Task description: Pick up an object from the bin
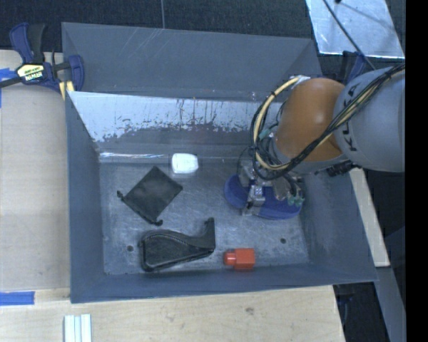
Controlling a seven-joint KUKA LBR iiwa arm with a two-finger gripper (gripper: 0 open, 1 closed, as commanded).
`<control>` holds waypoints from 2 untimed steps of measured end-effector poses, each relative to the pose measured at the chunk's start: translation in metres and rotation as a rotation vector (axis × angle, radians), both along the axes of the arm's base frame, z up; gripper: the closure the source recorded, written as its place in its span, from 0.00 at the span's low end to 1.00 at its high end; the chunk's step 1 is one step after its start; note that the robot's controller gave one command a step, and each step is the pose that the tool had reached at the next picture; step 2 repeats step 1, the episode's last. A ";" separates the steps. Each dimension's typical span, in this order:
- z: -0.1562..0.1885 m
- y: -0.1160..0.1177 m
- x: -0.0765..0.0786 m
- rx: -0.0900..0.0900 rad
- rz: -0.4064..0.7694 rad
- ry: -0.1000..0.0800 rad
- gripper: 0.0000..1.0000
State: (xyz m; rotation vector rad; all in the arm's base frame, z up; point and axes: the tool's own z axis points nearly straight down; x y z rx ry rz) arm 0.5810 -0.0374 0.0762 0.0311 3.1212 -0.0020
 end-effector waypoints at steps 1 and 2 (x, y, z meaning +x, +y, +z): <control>0.192 0.017 -0.025 0.000 0.043 0.008 1.00; 0.192 0.017 -0.025 0.000 0.043 0.008 1.00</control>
Offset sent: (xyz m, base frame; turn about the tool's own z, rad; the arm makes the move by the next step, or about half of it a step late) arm -0.0273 0.0172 0.1864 -0.0451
